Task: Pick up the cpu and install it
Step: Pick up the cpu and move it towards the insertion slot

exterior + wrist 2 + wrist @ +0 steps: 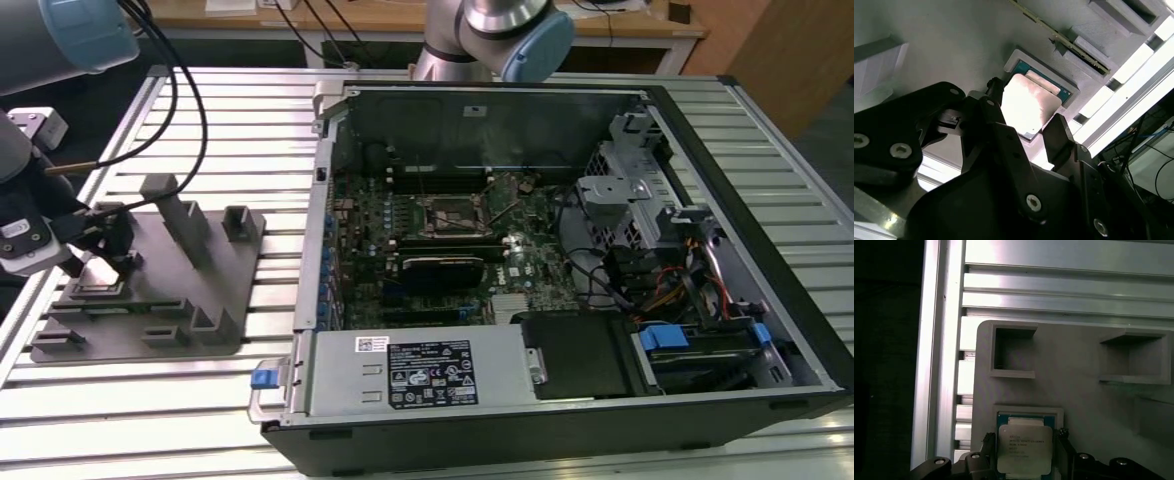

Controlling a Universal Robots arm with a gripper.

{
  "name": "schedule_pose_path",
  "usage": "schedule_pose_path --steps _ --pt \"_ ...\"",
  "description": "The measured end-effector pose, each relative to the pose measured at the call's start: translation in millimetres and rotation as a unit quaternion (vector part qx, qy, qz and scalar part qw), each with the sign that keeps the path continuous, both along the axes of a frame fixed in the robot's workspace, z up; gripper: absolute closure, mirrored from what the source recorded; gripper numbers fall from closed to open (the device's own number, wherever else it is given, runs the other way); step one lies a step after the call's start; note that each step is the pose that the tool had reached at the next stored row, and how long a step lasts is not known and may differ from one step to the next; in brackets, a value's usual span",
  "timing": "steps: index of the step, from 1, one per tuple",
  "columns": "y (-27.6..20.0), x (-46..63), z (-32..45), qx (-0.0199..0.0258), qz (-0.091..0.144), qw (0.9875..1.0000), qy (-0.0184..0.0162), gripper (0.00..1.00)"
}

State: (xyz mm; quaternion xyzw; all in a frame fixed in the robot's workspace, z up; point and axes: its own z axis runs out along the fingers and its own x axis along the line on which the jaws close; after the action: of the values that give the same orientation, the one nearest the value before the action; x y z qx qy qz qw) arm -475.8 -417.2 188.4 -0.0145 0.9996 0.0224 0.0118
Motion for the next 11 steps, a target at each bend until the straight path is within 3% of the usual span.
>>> schedule_pose_path --steps 11 --pt "0.0 -0.1 -2.8 0.0000 0.000 1.0000 -0.0001 0.41"
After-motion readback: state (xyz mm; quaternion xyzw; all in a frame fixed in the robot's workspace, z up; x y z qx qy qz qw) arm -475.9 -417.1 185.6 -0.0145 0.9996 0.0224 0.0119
